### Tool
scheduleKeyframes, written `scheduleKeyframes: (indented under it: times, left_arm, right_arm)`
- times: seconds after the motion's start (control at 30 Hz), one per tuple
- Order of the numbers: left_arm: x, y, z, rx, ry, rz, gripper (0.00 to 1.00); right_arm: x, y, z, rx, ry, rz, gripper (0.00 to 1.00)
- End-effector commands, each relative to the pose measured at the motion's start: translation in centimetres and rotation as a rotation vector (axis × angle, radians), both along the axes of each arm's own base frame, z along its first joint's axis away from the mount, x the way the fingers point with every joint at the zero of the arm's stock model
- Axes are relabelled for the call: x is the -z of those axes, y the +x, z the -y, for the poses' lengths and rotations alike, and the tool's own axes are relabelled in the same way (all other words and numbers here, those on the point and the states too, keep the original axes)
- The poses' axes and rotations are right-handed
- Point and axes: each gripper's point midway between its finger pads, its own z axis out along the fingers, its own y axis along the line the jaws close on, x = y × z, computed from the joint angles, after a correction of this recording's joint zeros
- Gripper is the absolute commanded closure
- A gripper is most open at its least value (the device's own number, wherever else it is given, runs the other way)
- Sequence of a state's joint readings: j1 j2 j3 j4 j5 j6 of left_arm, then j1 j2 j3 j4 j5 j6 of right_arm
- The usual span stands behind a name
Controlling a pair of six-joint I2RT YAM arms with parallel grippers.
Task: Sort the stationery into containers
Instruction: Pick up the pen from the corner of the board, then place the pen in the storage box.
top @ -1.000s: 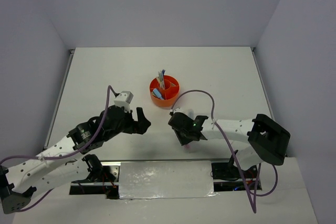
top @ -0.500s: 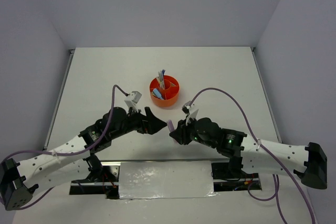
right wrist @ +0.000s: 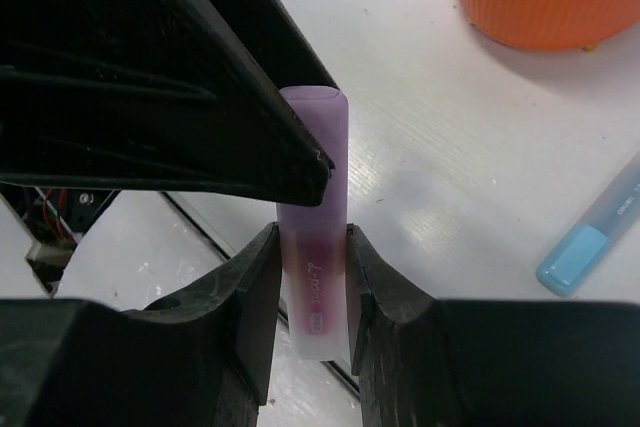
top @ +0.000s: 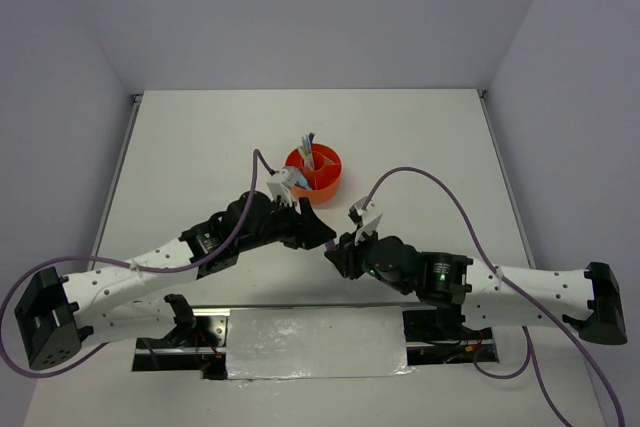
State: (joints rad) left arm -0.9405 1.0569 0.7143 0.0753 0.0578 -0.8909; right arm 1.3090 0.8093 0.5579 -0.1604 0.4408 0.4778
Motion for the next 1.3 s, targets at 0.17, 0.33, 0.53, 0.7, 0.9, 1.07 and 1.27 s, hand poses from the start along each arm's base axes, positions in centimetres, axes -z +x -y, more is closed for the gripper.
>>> scheduleKeyframes:
  times: [0.17, 0.33, 0.53, 0.7, 0.9, 1.07, 1.27]
  left_arm:
    - [-2.0, 0.4, 1.0, 0.024, -0.023, 0.060, 0.43]
    - [-3.7, 1.4, 1.8, 0.036, -0.016, 0.141, 0.88]
    - [-5.1, 4.1, 2.4, -0.007, 0.088, 0.251, 1.00]
    - [-6.4, 9.4, 0.3, -0.210, 0.265, 0.454, 1.00]
    - [-7.2, 13.0, 0.8, -0.213, 0.403, 0.708, 1.00]
    - [-5.9, 16.3, 1.9, -0.147, 0.499, 0.840, 1.00]
    - [-4.7, 19.4, 1.8, -0.122, 0.506, 0.871, 1.00]
  right_arm:
    - [-3.6, 0.5, -0.7, 0.014, 0.062, 0.061, 1.00]
    - [-4.2, -0.7, -1.7, -0.077, 0.116, 0.074, 1.00]
    - [-5.8, -0.1, 1.3, 0.007, 0.202, 0.113, 0.01]
    - [-5.4, 2.8, 9.4, 0.436, 0.275, 0.008, 0.00]
    - [-6.7, 2.0, 12.1, 0.441, 0.348, -0.011, 0.00]
    - [-6.5, 1.7, 12.4, 0.421, 0.329, -0.018, 0.00]
    - [-5.8, 1.5, 11.8, 0.402, 0.256, -0.021, 0.00]
